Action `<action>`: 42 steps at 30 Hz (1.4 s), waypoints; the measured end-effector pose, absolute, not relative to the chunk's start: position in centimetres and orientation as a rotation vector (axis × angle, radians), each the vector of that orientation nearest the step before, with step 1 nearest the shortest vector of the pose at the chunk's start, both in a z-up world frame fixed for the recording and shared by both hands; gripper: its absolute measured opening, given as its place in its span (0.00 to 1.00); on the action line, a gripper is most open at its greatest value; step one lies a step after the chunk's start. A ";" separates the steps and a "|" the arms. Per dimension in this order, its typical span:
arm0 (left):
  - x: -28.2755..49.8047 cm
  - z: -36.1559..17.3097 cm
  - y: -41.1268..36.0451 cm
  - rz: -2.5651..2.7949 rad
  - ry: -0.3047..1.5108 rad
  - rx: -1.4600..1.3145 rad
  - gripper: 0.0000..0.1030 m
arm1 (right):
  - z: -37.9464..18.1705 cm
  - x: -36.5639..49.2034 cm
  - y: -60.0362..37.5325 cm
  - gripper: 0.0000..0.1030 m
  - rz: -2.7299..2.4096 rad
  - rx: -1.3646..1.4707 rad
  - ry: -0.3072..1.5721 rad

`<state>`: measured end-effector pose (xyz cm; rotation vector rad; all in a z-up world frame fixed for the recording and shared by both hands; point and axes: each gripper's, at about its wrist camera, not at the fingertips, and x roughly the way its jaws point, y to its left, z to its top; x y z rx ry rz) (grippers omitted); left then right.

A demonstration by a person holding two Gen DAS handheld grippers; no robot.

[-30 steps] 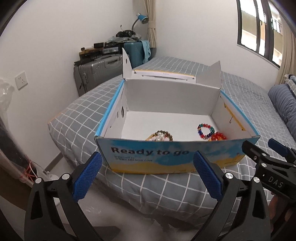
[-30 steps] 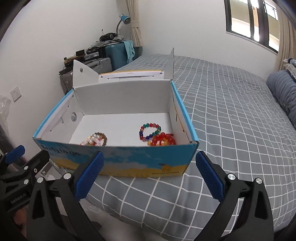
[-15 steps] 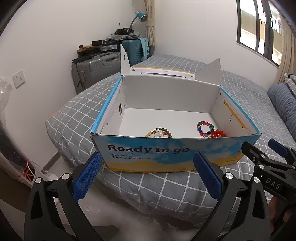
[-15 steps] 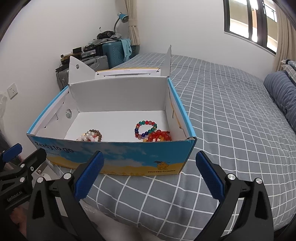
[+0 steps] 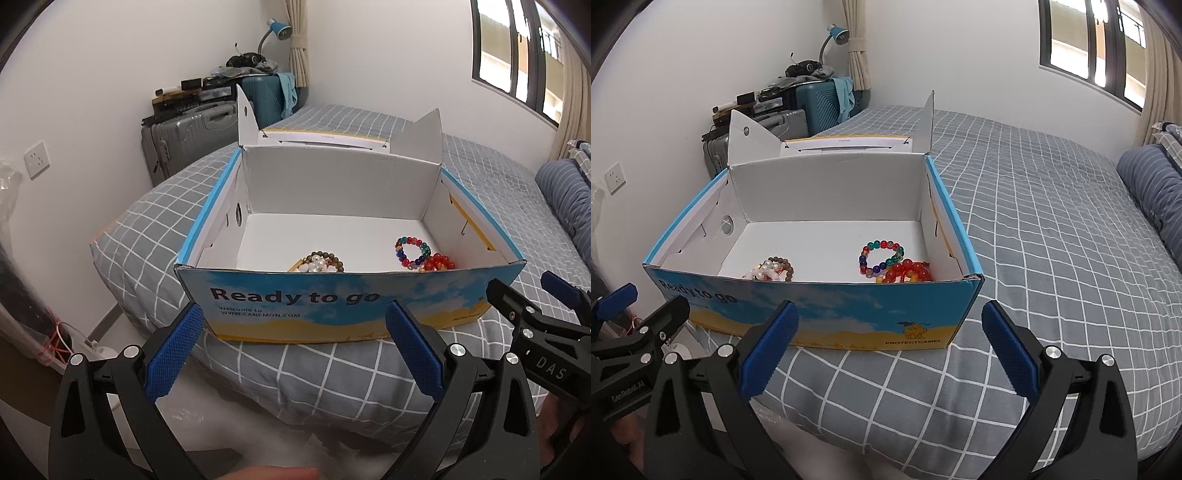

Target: Organize jewelry

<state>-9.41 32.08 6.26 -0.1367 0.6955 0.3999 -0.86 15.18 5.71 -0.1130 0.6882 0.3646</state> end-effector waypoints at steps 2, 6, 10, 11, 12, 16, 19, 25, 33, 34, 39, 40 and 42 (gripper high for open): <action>-9.3 6.2 32.1 0.395 0.693 -0.137 0.94 | 5.6 -0.9 15.3 0.93 0.366 -0.116 0.688; -9.0 5.8 31.9 0.396 0.703 -0.130 0.94 | 5.6 -0.8 15.4 0.93 0.363 -0.122 0.690; -9.1 5.9 32.0 0.396 0.692 -0.134 0.94 | 5.5 -0.8 15.4 0.93 0.363 -0.120 0.691; -9.2 6.0 32.0 0.396 0.689 -0.135 0.94 | 5.5 -0.8 15.4 0.93 0.364 -0.121 0.690; -9.2 6.0 32.0 0.396 0.686 -0.135 0.94 | 5.5 -0.8 15.4 0.93 0.363 -0.121 0.690; -9.2 6.0 31.8 0.393 0.687 -0.131 0.94 | 5.5 -0.8 15.4 0.93 0.364 -0.120 0.690; -9.3 6.1 31.7 0.390 0.688 -0.132 0.94 | 5.5 -0.9 15.4 0.93 0.364 -0.120 0.690; -9.3 6.2 31.8 0.391 0.685 -0.138 0.94 | 5.5 -0.8 15.4 0.93 0.362 -0.118 0.689; -9.3 6.3 31.7 0.386 0.684 -0.136 0.94 | 5.5 -0.8 15.4 0.93 0.361 -0.121 0.688; -9.4 6.3 31.7 0.385 0.684 -0.137 0.94 | 5.5 -0.8 15.4 0.93 0.361 -0.121 0.688; -9.5 6.4 31.8 0.382 0.679 -0.147 0.94 | 5.5 -0.8 15.4 0.93 0.361 -0.123 0.687; -9.5 6.4 31.8 0.380 0.679 -0.150 0.94 | 5.5 -0.8 15.4 0.93 0.361 -0.123 0.688; -9.5 6.4 32.0 0.372 0.682 -0.158 0.94 | 5.5 -0.8 15.4 0.93 0.360 -0.124 0.688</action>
